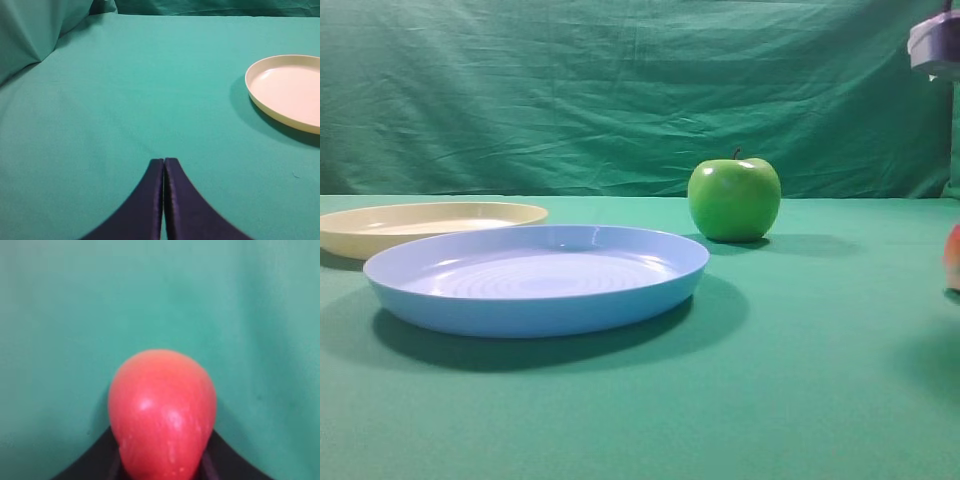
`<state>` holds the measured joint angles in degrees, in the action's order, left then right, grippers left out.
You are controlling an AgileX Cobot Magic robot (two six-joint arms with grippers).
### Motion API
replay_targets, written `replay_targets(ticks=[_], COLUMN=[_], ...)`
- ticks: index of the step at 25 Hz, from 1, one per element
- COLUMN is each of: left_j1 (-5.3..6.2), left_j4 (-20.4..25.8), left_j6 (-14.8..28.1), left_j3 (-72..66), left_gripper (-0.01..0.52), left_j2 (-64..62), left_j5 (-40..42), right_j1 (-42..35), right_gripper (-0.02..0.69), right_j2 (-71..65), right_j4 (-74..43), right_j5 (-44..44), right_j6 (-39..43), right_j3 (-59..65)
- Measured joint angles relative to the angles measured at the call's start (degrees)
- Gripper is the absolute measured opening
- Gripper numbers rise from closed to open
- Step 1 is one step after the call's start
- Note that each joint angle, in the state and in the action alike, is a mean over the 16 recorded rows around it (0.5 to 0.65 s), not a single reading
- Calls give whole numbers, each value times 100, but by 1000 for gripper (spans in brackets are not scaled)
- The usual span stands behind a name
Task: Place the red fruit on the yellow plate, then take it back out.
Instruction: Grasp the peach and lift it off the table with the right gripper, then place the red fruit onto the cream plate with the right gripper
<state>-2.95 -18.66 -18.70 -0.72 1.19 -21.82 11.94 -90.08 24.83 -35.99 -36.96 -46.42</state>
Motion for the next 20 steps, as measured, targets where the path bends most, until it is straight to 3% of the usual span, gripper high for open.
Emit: replay_targets(ticks=[9,20], left_j1=[0,0], left_j4=[0,0], left_j6=[0,0], left_j3=[0,0], left_gripper=[0,0], left_j2=[0,0], left_j5=[0,0], right_j1=[690,1972], right_gripper=[197,190], right_j2=[-51,-1070], right_j4=[154,174], right_j5=[-716,-826], right_j6=[49,87], right_j3=[-1808,-4059])
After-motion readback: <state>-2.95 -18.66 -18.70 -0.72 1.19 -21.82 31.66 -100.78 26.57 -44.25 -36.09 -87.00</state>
